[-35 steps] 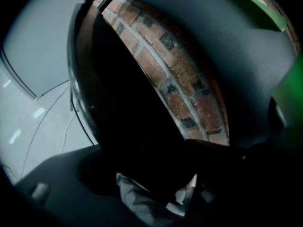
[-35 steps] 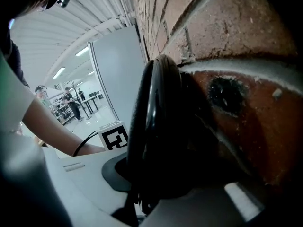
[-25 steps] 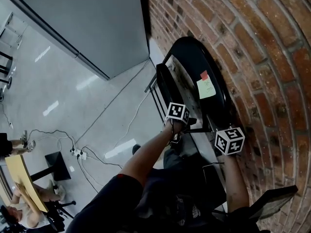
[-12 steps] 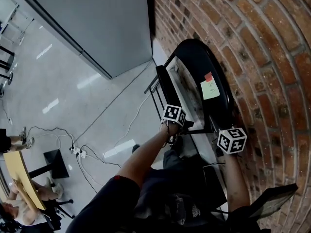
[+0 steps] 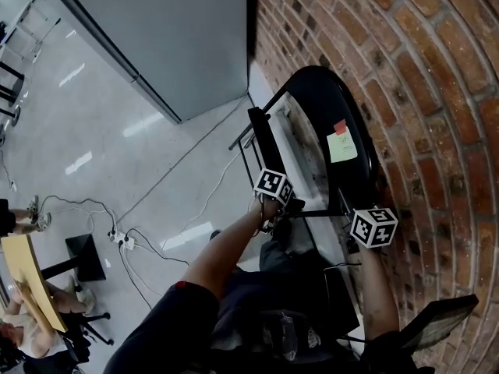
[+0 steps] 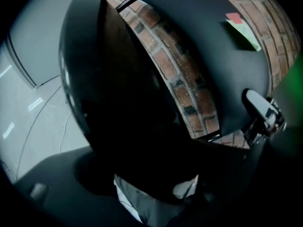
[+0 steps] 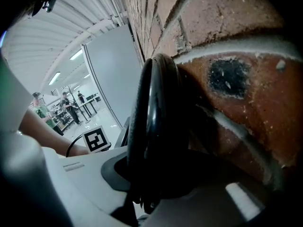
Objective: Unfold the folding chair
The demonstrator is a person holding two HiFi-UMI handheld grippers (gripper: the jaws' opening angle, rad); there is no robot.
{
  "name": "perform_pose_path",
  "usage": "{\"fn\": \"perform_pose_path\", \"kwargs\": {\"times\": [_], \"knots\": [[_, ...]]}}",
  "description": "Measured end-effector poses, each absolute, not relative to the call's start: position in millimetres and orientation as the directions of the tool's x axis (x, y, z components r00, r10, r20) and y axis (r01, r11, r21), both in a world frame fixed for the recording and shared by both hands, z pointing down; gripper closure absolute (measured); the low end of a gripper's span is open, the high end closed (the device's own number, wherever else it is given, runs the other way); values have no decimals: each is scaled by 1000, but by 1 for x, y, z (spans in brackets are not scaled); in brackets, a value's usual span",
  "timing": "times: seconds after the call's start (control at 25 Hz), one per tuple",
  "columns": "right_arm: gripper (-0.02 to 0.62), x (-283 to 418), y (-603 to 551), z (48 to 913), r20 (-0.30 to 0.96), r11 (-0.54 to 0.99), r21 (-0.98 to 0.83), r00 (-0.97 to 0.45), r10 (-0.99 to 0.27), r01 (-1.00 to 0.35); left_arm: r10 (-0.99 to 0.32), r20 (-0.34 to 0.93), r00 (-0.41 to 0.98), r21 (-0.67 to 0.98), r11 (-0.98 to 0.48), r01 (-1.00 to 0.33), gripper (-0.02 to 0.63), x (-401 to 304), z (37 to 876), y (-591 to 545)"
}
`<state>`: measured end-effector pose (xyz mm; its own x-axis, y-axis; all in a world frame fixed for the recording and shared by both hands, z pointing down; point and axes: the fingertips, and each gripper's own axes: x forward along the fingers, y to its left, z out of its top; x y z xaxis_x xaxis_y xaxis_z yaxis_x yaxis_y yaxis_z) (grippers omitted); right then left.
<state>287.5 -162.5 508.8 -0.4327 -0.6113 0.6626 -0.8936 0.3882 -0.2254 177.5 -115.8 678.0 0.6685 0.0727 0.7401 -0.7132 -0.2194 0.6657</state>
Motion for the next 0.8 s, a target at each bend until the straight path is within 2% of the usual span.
{"fn": "perform_pose_path", "kwargs": {"times": [0.36,0.48,0.8], "knots": [[505,285,-160,515,666,377,-243,-436,-605,-894,78,737,671,668,-231,-707,137,146,680,-100],[503,281,-159,518,674,375,-240,-431,-599,-896,76,749,658,649,-277,-708,208,128,679,-92],[492,280,-156,522,696,361,-221,-406,-592,-906,60,770,635,623,-286,-728,233,113,682,-86]]}}
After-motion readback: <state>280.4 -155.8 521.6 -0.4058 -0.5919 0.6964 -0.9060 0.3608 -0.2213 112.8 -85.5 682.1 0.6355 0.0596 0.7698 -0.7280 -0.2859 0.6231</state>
